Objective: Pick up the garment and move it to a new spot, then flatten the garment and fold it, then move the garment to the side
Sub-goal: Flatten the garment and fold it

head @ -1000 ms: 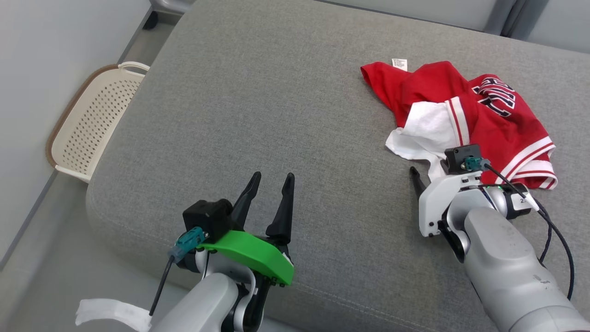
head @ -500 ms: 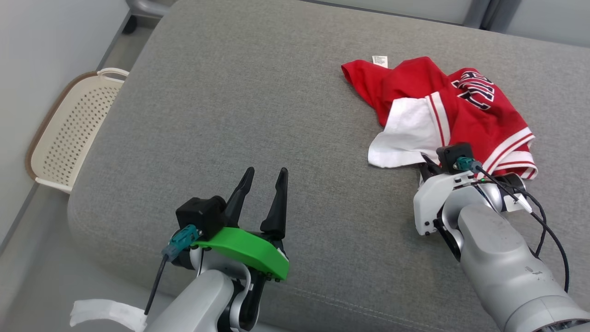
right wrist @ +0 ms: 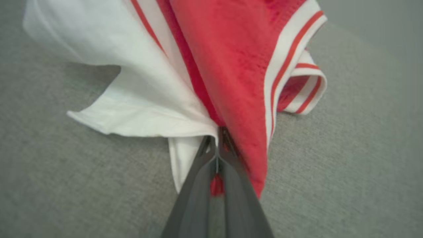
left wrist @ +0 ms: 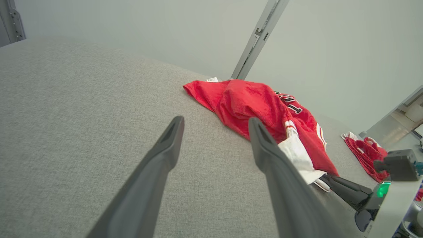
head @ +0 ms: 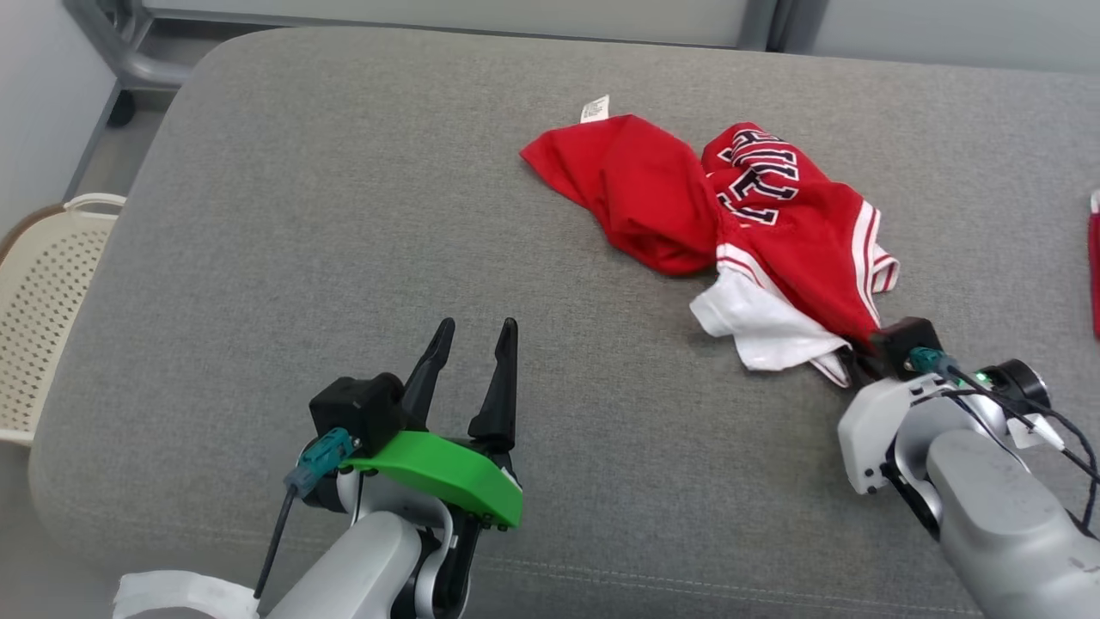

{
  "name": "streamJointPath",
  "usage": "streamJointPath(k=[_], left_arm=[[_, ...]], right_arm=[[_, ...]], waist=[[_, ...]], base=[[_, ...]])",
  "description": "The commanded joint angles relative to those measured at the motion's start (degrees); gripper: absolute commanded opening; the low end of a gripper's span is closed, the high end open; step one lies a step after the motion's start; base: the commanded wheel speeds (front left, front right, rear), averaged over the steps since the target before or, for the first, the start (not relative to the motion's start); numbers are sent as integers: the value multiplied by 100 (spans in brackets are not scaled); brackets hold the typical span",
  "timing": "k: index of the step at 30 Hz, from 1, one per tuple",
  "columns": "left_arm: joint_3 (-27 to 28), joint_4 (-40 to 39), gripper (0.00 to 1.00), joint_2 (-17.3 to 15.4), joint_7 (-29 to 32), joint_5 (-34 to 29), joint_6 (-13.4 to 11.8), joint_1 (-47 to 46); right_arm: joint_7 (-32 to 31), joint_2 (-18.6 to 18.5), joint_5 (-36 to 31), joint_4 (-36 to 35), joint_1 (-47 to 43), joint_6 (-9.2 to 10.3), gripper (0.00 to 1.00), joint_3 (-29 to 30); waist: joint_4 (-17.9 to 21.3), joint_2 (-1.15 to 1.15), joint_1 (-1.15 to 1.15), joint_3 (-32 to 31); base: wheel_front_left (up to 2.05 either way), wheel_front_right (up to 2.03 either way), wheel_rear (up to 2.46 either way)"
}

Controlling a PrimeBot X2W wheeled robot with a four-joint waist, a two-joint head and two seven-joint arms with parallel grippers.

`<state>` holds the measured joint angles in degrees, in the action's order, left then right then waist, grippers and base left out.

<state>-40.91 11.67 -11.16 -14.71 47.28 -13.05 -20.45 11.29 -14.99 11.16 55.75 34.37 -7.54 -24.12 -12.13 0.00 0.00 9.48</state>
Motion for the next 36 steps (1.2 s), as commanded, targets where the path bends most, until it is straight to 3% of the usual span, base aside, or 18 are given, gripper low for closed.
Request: streamJointPath(k=[1,10,17,25,26,28,29,36], left_arm=[[21,-8,100,-30,-11,-3,-21,94],[37,-93,100,-104,17,-28,-68,57],[35,-110,100,-145,25,-11,-95,86],[14,-108,100,-208,89,16,-105,120],[10,-103,100,-216,100,25,-107,125],[12,-82,100,-225,116,56,-108,141],[20,-68,100,-224,128,78,-103,150],[172,154,100,-280,159,263,-46,175]], right_arm=[[-78,-151,122,-75,-143,10,0,-25],[-579,-1240,479,-1026,-770,10,0,120],[-725,-1285,354,-1362,-1219,10,0,526],[-546,-1073,-114,-1130,-1390,11,0,972],[-510,-1024,-145,-1088,-1397,10,11,1031],[-407,-970,-211,-1039,-1415,10,83,1146],[-360,-957,-235,-1031,-1433,10,100,1160],[-157,-1031,-74,-1159,-1575,10,100,1135]], waist=[[249,0,0,-48],[534,0,0,12],[641,0,0,17],[818,0,0,-8],[843,0,0,-15],[902,0,0,-37],[936,0,0,-48],[1296,0,0,-150]], base=[[0,0,0],[0,0,0],[0,0,0],[0,0,0],[0,0,0],[0,0,0],[0,0,0],[0,0,0]])
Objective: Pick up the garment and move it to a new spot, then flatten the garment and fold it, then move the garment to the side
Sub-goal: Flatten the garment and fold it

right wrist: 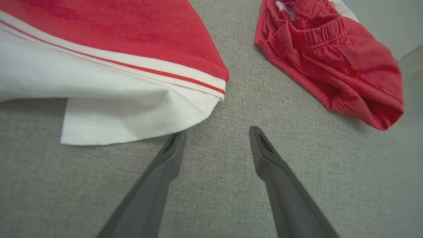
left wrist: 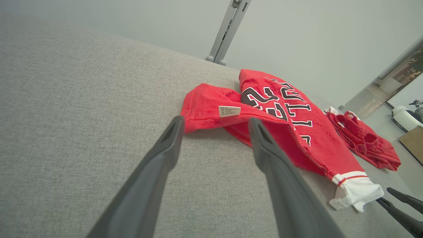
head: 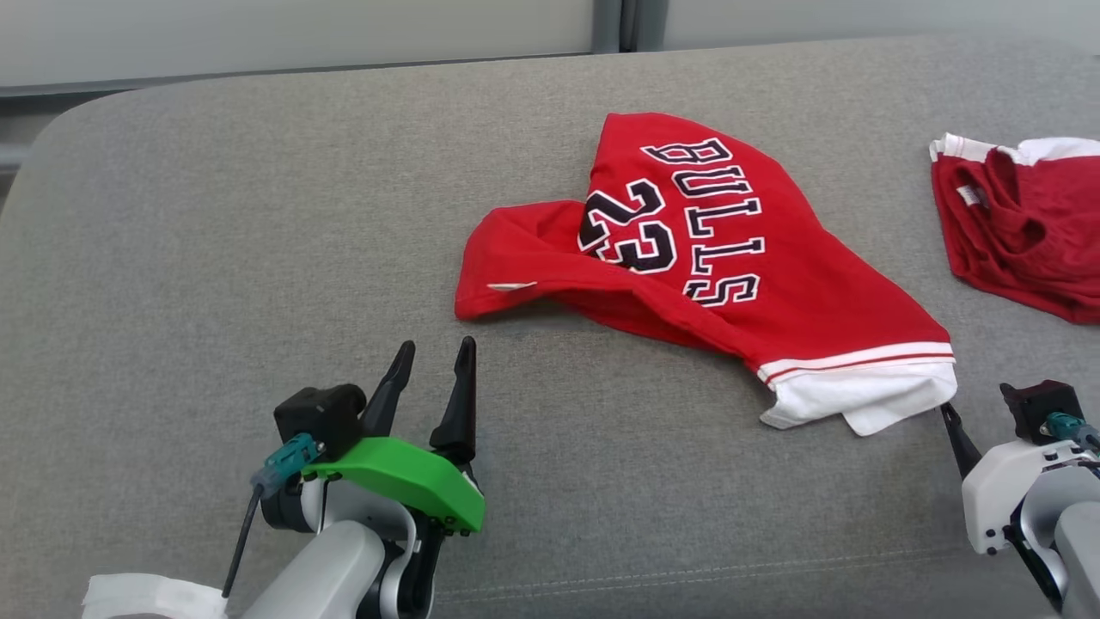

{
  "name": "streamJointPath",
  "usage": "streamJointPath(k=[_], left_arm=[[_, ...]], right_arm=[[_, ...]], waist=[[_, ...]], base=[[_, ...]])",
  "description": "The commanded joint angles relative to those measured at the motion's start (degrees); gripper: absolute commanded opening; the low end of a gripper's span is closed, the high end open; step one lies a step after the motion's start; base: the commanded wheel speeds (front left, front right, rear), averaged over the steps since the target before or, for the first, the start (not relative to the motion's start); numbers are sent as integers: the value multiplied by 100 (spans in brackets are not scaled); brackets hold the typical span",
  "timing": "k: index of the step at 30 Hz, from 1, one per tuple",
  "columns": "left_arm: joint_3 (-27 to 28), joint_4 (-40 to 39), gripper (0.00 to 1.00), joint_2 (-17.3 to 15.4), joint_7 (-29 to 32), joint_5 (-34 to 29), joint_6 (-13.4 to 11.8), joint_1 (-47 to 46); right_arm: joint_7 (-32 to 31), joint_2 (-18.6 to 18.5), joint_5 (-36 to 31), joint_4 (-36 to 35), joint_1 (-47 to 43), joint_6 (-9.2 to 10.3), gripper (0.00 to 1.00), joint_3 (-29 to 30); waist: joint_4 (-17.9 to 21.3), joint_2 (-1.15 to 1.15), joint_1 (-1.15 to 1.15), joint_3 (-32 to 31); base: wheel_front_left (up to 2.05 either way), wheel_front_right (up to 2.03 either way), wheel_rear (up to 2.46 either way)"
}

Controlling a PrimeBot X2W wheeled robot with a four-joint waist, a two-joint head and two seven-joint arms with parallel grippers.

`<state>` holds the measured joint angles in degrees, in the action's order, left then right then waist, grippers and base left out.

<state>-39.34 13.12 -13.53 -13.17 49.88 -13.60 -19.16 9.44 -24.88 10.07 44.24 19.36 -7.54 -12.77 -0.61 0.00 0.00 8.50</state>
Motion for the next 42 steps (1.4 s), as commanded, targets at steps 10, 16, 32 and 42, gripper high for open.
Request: streamJointPath(k=[10,16,32,42], left_arm=[[238,574,100,-53,45,267,138,-171],[438,1086,100,-22,135,490,309,-469],[625,3171,100,192,410,706,634,-1604],[410,3951,100,428,207,518,918,-1889]], right_arm=[[88,-76,407,-678,-244,10,100,451],[-26,22,462,-1243,-308,10,100,561],[-279,191,488,-2161,-272,10,100,591],[-338,239,448,-2397,-362,10,100,654]], waist=[[653,0,0,-17],[825,0,0,112],[1114,0,0,562],[1163,0,0,605]], base=[[0,0,0],[0,0,0],[0,0,0],[0,0,0]])
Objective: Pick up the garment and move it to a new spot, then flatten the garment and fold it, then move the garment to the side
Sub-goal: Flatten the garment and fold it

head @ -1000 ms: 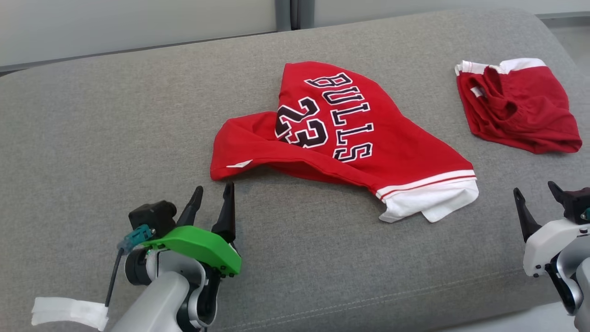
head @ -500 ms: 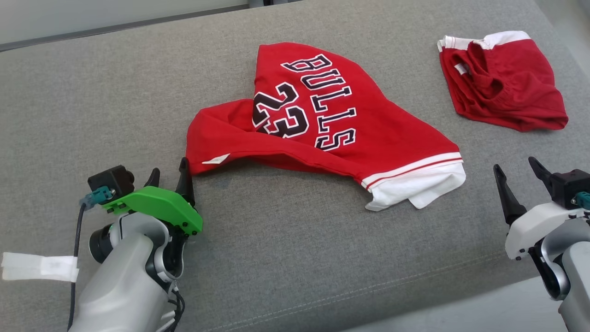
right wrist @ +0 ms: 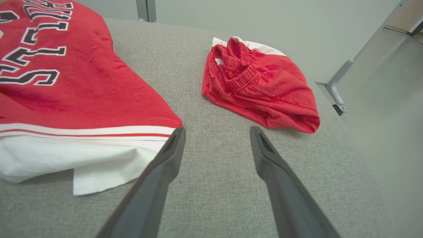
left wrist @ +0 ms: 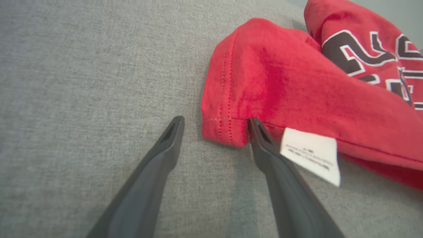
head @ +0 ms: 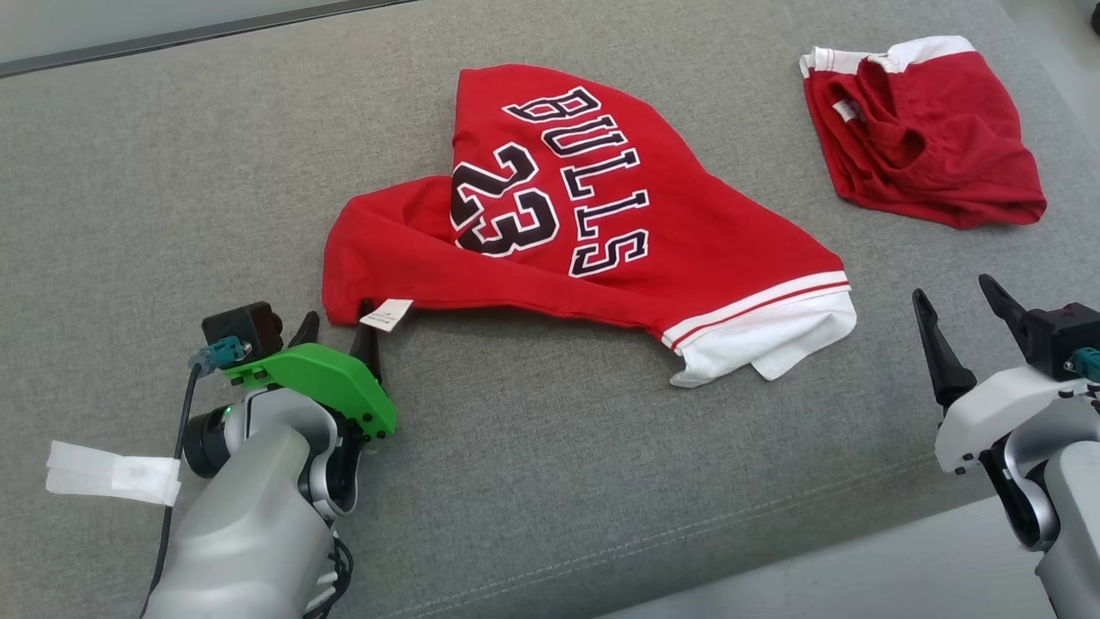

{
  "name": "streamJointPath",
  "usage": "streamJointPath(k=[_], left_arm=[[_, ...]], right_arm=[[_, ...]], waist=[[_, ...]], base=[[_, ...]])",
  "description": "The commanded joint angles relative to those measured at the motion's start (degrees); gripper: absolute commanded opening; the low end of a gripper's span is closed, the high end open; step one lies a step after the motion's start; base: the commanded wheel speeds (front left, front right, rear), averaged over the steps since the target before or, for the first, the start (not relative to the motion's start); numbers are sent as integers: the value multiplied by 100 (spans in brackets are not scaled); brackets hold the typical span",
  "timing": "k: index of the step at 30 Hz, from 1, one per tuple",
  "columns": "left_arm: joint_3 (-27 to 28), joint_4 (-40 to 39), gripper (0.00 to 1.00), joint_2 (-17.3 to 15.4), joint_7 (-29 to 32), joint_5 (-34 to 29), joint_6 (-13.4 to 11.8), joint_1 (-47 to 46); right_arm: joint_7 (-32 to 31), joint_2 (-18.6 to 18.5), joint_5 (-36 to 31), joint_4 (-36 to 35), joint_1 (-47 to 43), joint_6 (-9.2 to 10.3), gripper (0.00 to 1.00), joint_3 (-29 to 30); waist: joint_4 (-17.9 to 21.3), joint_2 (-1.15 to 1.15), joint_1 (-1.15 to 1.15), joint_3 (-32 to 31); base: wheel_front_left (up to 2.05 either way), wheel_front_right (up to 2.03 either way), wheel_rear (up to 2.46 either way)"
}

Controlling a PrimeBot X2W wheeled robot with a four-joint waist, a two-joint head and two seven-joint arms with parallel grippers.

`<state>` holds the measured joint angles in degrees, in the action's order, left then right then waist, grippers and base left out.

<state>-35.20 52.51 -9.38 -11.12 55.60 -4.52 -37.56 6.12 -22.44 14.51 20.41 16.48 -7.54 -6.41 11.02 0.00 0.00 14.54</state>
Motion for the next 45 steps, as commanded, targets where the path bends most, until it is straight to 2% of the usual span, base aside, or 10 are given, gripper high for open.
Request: streamJointPath(k=[1,4,5,13,23,36,37,38,39,45], left_arm=[[-3,68,85,23,-52,-72,29,-99],[-43,194,4,36,-182,-144,96,-183],[-65,244,0,45,-209,-180,129,-207],[-38,184,0,-81,-403,-562,164,-383],[647,-1556,0,-378,-405,-1400,-171,872],[1231,-2163,0,-17,-406,-1680,-353,2437],[1238,-2092,15,23,-406,-1684,-326,2472],[1228,-2009,48,60,-406,-1688,-295,2498],[1211,-1926,100,92,-406,-1685,-257,2511],[1200,-1604,100,141,-406,-1718,-56,2586]], right_arm=[[-7,3,0,-28,-70,10,100,24],[5,31,-12,-34,-54,10,100,35],[13,42,-15,-26,-51,10,100,38],[68,116,-46,57,-122,10,100,126],[115,221,-50,118,-330,10,100,226],[44,312,-41,83,-479,10,100,120],[38,317,-39,84,-485,10,100,109],[36,327,-30,85,-496,10,100,102],[32,334,-23,84,-518,10,100,100],[22,373,-4,82,-667,10,100,122]], waist=[[1,0,0,5],[2,0,0,7],[0,0,0,2],[-203,0,0,-127],[-703,0,0,-419],[-929,0,0,-675],[-924,0,0,-694],[-920,0,0,-716],[-917,0,0,-736],[-943,0,0,-883]], base=[[0,0,0],[0,0,0],[0,0,0],[0,0,0],[0,0,0],[0,0,0],[0,0,0],[0,0,0],[0,0,0],[0,0,0]])
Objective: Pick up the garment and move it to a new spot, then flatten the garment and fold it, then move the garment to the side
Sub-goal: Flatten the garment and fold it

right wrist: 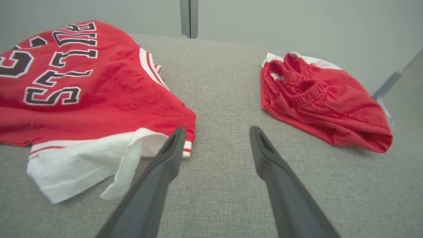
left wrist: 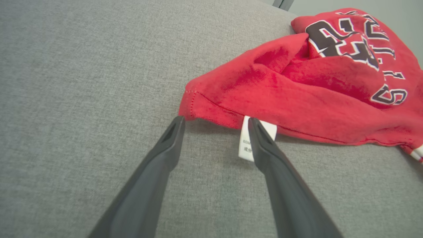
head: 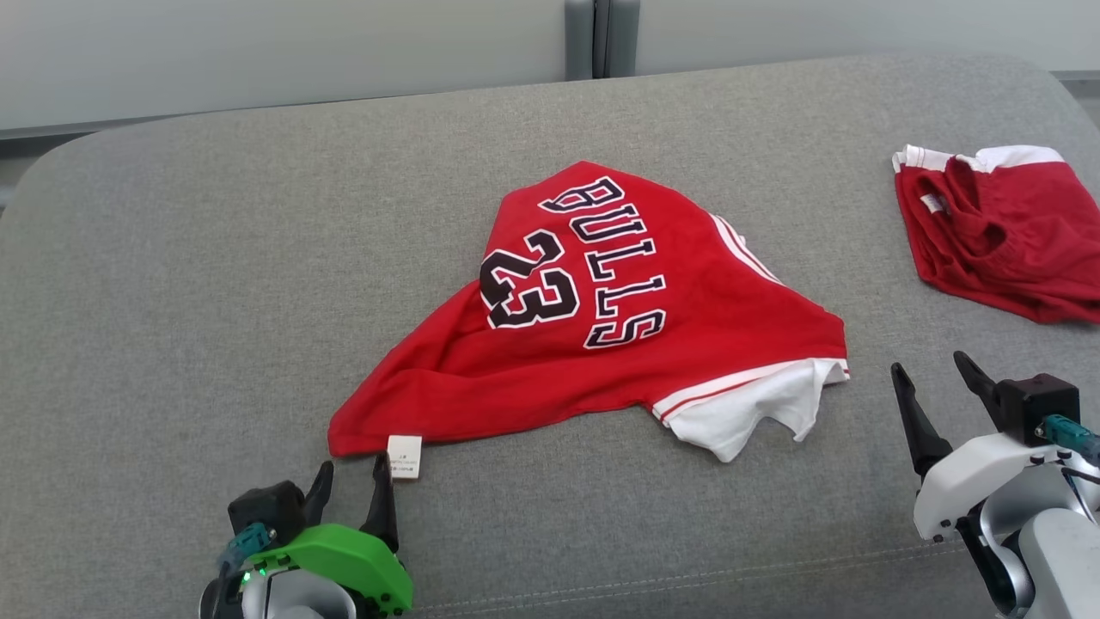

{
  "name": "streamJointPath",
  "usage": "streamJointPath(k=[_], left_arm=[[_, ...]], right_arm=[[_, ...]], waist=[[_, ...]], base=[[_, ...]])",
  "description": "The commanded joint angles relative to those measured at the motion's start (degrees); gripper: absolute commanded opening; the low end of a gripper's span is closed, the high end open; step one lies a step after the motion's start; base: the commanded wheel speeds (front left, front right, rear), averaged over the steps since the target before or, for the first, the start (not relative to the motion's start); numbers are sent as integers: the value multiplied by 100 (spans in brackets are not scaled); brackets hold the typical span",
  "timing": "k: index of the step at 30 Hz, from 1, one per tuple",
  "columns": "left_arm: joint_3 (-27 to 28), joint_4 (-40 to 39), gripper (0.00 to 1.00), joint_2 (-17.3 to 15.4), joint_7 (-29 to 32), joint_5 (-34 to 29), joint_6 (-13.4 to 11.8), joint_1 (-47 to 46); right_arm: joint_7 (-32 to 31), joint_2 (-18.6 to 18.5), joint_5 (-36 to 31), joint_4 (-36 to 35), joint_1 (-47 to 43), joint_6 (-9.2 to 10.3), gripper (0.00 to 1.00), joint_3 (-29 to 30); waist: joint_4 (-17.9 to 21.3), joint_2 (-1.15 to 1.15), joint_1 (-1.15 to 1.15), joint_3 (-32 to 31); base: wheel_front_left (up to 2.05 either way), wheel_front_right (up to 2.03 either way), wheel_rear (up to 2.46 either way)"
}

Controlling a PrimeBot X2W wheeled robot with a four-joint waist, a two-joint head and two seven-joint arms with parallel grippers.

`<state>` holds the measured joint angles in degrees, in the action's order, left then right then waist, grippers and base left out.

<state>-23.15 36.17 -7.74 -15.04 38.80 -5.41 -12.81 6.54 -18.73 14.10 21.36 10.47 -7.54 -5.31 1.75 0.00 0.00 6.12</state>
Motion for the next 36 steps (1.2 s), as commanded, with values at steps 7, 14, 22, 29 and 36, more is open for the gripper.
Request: streamJointPath(k=[7,14,22,29,36], left_arm=[[100,-224,100,-199,-15,-143,30,401],[254,-1052,100,-259,-9,-296,-122,854],[138,-1771,100,-292,104,-404,-310,1024],[60,-2084,100,-336,221,-460,-376,931],[73,-2213,100,-364,227,-459,-423,947]], right_arm=[[-24,103,62,-37,-401,10,100,162],[-69,340,114,-41,-656,10,100,328],[-162,753,450,31,-378,9,100,245],[-394,989,448,841,65,10,85,464],[-358,1069,600,1548,408,9,0,453]], waist=[[-96,0,0,-252],[-187,0,0,-416],[-374,0,0,-365],[-649,0,0,-213],[-784,0,0,-135]], base=[[0,0,0],[0,0,0],[0,0,0],[0,0,0],[0,0,0]])
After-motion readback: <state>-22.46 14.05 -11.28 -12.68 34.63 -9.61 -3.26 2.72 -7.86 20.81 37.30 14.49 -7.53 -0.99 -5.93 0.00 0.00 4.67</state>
